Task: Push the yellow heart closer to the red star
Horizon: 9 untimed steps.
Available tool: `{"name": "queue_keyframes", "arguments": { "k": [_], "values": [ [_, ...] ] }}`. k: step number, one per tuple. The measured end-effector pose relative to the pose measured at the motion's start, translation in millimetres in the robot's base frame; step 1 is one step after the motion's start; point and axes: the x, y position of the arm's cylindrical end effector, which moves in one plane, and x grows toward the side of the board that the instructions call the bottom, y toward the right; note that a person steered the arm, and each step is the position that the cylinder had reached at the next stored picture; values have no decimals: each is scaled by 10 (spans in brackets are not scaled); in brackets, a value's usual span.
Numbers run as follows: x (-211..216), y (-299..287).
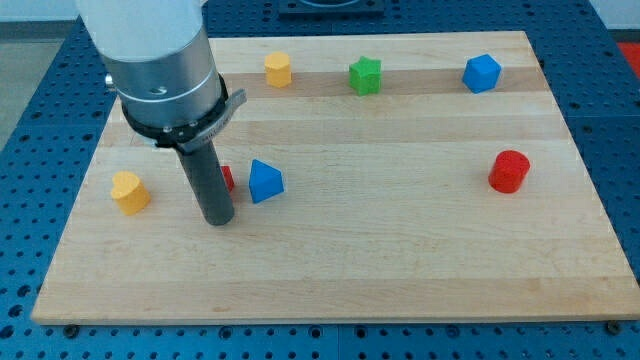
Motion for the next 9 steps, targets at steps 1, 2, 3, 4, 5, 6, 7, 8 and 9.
{"name": "queue_keyframes", "arguments": {
  "k": [1, 2, 3, 4, 5, 6, 7, 8, 9],
  "values": [
    [418, 11],
    [662, -407],
    [662, -1040],
    [318, -1362],
    [-243, -1362],
    [-440, -1289],
    [-516, -1122],
    [-455, -889],
    [-453, -825]
  ]
}}
